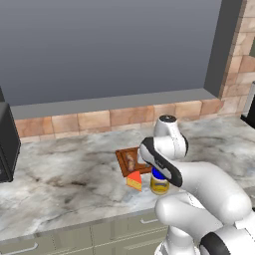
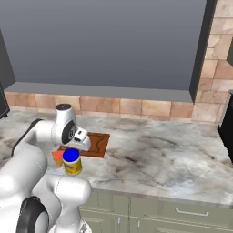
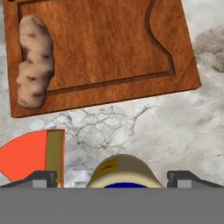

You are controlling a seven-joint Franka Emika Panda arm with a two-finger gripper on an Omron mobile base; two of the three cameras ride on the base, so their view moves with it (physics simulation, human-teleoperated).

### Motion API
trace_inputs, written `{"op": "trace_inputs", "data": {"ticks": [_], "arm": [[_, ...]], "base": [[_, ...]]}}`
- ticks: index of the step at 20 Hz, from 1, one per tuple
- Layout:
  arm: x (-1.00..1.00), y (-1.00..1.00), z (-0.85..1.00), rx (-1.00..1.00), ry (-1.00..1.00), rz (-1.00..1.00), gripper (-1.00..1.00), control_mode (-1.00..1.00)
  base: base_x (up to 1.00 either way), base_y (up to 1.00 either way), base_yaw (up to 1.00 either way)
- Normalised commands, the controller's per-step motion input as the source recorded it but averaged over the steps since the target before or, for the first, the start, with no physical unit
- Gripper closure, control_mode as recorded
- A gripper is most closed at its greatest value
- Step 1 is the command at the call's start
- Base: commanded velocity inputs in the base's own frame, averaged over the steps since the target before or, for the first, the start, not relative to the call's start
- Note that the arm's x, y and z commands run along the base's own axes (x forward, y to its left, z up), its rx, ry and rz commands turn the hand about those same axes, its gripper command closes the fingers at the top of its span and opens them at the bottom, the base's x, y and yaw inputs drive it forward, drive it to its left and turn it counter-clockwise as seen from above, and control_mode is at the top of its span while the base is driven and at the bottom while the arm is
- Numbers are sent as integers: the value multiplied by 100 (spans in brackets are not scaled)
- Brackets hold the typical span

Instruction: Retrieve the reheated potato from the microwave, then place the potato, cheese, and condiment on the cutting board.

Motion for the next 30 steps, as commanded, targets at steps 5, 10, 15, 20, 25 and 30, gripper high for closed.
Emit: {"op": "trace_inputs", "data": {"ticks": [5,10,15,20,25,30], "arm": [[-14,0,10,-4,25,0,-100,-100],[-6,0,23,-8,10,1,-100,-100],[-23,-2,21,-7,5,1,-100,-100],[-34,-2,7,0,5,0,-100,-100],[-13,0,-2,0,1,0,-100,-100],[0,-1,-8,-2,0,0,-100,-100]], "base": [[0,0,0],[0,0,0],[0,0,0],[0,0,0],[0,0,0],[0,0,0]]}}
